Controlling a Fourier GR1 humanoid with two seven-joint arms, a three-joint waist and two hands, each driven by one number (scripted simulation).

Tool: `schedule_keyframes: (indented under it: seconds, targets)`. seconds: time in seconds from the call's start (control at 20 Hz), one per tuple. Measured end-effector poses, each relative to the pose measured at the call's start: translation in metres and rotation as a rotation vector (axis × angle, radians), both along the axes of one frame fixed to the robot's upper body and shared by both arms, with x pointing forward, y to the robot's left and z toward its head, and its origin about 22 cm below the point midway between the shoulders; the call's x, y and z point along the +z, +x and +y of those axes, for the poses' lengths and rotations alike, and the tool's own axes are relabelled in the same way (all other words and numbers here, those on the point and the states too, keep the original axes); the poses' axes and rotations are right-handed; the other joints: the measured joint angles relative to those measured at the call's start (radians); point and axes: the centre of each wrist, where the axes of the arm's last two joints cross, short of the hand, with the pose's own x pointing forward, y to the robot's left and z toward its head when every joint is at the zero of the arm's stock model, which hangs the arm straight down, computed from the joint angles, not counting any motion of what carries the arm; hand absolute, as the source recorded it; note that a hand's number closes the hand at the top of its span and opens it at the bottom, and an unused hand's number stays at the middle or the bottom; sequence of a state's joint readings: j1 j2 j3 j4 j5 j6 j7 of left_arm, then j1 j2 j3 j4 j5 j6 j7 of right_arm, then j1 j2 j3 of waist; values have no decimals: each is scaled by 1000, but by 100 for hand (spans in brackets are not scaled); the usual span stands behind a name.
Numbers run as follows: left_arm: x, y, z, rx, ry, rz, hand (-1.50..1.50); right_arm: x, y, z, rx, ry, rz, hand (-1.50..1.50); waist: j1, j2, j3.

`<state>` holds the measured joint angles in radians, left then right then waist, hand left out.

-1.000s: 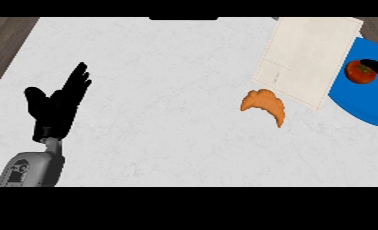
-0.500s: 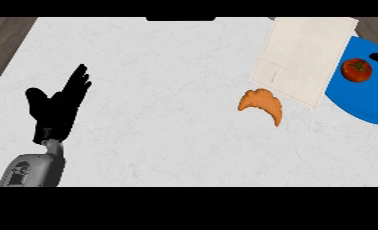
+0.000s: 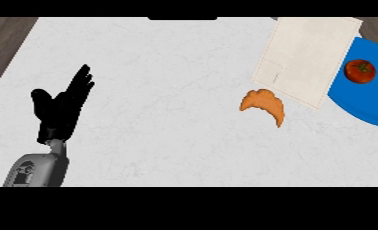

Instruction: Pick the tomato from the placemat and place it in the plate

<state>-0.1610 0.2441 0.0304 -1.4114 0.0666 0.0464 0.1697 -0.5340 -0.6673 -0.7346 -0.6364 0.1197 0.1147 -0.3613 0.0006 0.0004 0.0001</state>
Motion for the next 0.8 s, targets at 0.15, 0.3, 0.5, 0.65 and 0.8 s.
schedule_keyframes:
  seconds: [0.15,0.3,0.5,0.65,0.8]
  targets:
    - [3,-5,3,1,0,-1,0,-3,-13,-10,-10,-5,1,-150,2,0,0]
    - [5,-1,5,1,0,-4,0,-3,-22,-19,-27,-9,7,-150,2,0,0]
    - [4,-6,-2,-1,0,-4,0,-6,-42,-35,-45,-18,11,-150,3,1,1]
    - [1,-2,-2,-5,-3,-10,0,-6,-52,-45,-52,-33,33,-150,4,1,1]
    - [-4,-3,2,-4,-4,-12,0,-7,-59,-51,-68,-45,53,-150,5,2,1]
